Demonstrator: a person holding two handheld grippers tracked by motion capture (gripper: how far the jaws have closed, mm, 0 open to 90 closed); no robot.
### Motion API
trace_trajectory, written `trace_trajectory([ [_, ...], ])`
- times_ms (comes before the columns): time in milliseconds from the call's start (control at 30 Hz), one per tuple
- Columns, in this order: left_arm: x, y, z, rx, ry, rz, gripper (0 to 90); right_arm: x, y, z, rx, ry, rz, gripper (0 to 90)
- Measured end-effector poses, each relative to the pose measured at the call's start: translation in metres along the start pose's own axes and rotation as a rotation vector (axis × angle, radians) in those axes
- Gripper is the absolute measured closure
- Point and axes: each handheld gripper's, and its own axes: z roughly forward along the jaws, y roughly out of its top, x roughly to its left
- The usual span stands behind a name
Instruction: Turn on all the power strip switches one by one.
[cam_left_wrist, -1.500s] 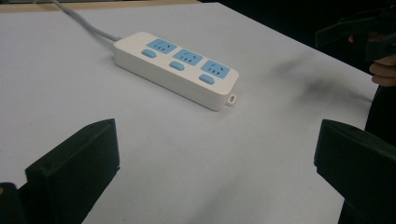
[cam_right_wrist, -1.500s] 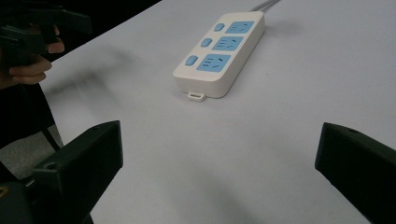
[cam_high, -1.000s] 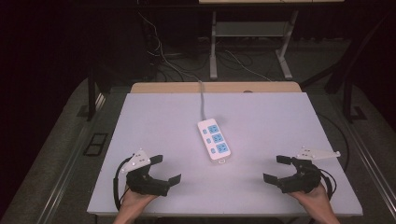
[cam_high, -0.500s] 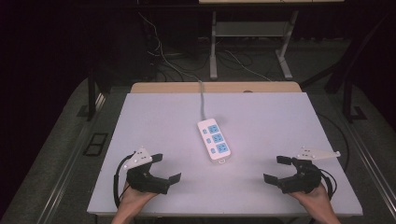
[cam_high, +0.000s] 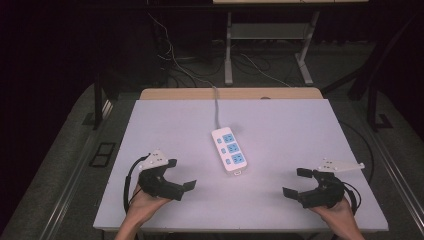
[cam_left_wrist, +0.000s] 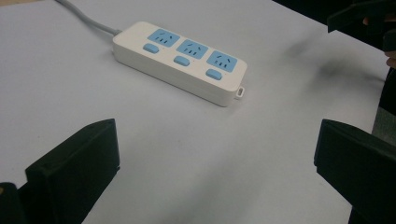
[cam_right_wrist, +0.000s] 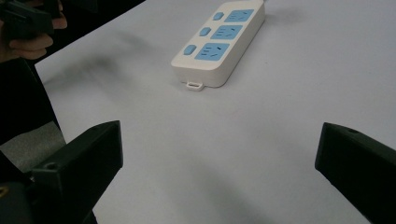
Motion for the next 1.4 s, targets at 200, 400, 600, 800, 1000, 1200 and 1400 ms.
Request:
trace_trajectory([
  [200, 0.0, 0.009, 0.004, 0.022, -0.015, 0.014, 0.0, 0.0, 0.0, 0.0, -0.001, 0.001, 0.002, 0.7],
  [400, -0.001, 0.018, 0.011, 0.062, -0.032, 0.041, 0.0, 0.0, 0.0, 0.001, 0.002, 0.001, -0.002, 0.7],
  [600, -0.003, 0.028, 0.018, 0.101, -0.045, 0.075, 0.0, 0.0, 0.0, 0.001, 0.004, 0.0, -0.001, 0.7],
  [800, -0.003, 0.036, 0.023, 0.124, -0.06, 0.086, 0.0, 0.0, 0.0, 0.001, 0.005, 0.0, -0.001, 0.7],
  [1000, -0.004, 0.043, 0.033, 0.162, -0.077, 0.111, 0.0, 0.0, 0.0, 0.002, 0.008, -0.001, 0.0, 0.7],
  [1200, -0.005, 0.05, 0.04, 0.177, -0.087, 0.125, 0.0, 0.0, 0.0, 0.002, 0.008, 0.0, 0.002, 0.7],
  [1400, -0.006, 0.058, 0.048, 0.202, -0.106, 0.142, 0.0, -0.001, 0.0, 0.002, 0.009, -0.003, -0.002, 0.7],
])
